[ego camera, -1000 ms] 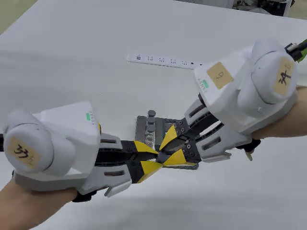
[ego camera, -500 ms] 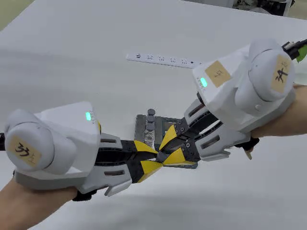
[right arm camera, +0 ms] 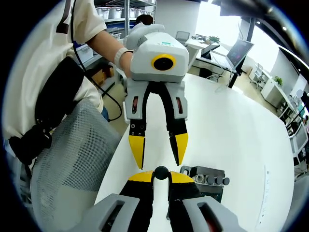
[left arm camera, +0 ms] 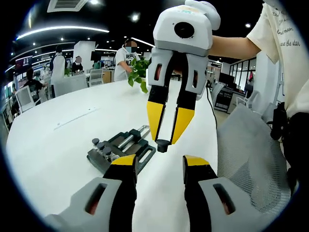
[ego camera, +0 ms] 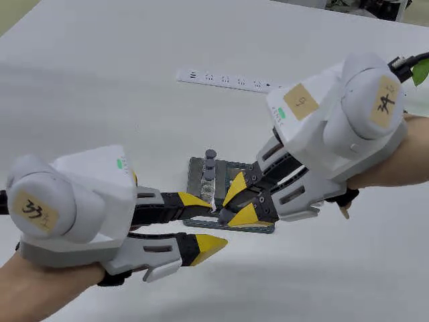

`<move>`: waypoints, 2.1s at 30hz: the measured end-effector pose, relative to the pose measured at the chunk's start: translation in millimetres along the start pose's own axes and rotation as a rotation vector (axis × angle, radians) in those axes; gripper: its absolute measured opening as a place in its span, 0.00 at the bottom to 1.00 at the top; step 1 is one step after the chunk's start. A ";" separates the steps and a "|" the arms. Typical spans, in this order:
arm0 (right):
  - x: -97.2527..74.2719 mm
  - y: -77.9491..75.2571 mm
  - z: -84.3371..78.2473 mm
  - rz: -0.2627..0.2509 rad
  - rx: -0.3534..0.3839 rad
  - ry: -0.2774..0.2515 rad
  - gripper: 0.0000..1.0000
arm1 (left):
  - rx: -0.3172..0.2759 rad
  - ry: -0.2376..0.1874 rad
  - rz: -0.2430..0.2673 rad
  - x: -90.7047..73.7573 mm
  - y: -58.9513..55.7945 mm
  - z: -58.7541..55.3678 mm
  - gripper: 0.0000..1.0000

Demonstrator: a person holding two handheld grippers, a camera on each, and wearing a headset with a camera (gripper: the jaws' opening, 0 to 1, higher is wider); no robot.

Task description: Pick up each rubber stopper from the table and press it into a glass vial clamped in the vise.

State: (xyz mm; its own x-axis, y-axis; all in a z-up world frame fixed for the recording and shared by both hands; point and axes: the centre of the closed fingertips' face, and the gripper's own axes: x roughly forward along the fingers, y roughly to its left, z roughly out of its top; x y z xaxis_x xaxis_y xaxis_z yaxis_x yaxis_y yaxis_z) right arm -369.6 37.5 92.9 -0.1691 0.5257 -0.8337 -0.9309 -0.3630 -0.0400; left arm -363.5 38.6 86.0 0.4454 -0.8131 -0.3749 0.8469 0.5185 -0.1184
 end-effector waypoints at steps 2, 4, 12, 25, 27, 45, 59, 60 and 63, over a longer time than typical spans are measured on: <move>0.6 -0.1 -1.7 0.001 -0.001 0.006 0.05 | -0.017 0.017 0.045 -0.6 7.2 -5.5 0.46; 0.7 0.0 -2.5 0.002 0.000 0.007 0.06 | -0.022 0.030 0.075 -1.3 11.2 -9.4 0.60; 3.4 -1.9 -7.6 0.006 -0.001 0.024 0.06 | -0.121 0.028 0.145 -6.3 24.5 -16.6 0.91; 7.2 -23.2 -22.1 0.002 -0.035 0.078 0.05 | -0.154 0.035 0.163 -11.9 28.8 -23.9 0.99; 6.0 -29.9 -24.8 -0.002 -0.057 0.094 0.05 | -0.154 0.040 0.164 -12.7 28.2 -25.0 0.99; 19.7 -73.6 -34.5 0.039 -0.217 0.211 0.05 | -0.178 0.037 0.193 -20.5 37.0 -27.9 0.99; 44.2 -80.0 -38.9 0.074 -0.268 0.247 0.05 | -0.189 0.047 0.206 -23.2 38.5 -36.8 0.99; 44.4 -81.1 -39.0 0.071 -0.275 0.247 0.05 | -0.191 0.046 0.207 -23.6 37.9 -37.1 0.99; 44.3 -80.8 -38.8 0.071 -0.281 0.255 0.05 | -0.198 0.046 0.209 -24.4 36.7 -38.7 0.99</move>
State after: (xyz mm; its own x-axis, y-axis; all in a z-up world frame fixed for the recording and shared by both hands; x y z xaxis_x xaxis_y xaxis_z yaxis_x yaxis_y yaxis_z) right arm -289.3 60.2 37.9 -0.1114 0.2958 -0.9487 -0.7889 -0.6068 -0.0966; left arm -354.5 87.7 55.2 0.5868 -0.6726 -0.4508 0.6627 0.7189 -0.2100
